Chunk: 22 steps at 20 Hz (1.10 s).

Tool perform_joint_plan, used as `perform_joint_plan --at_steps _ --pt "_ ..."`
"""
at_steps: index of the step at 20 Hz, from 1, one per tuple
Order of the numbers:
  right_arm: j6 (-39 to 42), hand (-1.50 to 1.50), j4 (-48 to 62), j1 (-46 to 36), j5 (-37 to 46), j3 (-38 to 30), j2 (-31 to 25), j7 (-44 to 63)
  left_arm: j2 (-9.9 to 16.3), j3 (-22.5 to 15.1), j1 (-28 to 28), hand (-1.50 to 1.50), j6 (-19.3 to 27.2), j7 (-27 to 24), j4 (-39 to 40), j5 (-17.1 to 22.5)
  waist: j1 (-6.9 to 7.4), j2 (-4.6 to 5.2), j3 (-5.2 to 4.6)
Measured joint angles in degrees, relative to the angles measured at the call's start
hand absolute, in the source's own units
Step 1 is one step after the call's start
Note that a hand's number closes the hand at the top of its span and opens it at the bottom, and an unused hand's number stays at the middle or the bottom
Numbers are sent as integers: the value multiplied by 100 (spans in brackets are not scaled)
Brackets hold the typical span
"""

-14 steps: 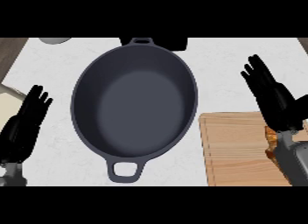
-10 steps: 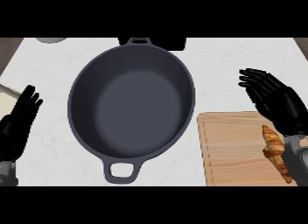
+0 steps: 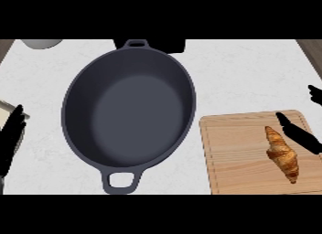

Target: Pick the croissant from the cutting board and place it in the pot

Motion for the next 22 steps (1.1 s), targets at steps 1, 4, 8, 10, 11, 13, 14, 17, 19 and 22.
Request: perform_joint_plan --at_steps 1,4,8,10,11,13,14,17,19,22 --pt "-261 -150 -177 217 248 85 58 -16 -19 -26 3 0 22 53 29 -36 19 -2 -2" --pt "-776 -150 -741 838 938 308 83 217 -73 -128 -118 0 114 293 27 -204 98 2 -6" --pt "-671 -150 -1424 1562 1721 473 -421 1223 -63 -156 -290 0 157 556 -15 -297 126 5 -22" --pt "-434 -150 -1697 1801 2034 427 -756 1867 -70 -188 -324 0 163 635 -51 -334 140 9 -29" --pt "-262 -150 -1853 1886 2170 412 -927 2204 -72 -200 -334 0 171 645 -50 -362 152 11 -33" --pt "153 -150 -2223 1989 2368 407 -1229 2916 -103 -251 -383 0 202 751 -92 -413 179 15 -37" --pt "376 -150 -2401 2071 2443 441 -1359 3236 -102 -272 -404 0 203 804 -132 -432 189 15 -38" --pt "1138 -150 -2932 2157 2523 565 -1726 4208 -83 -266 -447 0 147 835 -136 -431 245 25 -39" --pt "1686 -150 -3235 2132 2370 639 -1927 4816 -112 -284 -485 0 140 872 -157 -438 291 34 -36" --pt "2408 -150 -3673 1902 2075 795 -2073 5664 -152 -340 -537 0 146 940 -175 -517 350 43 -26"
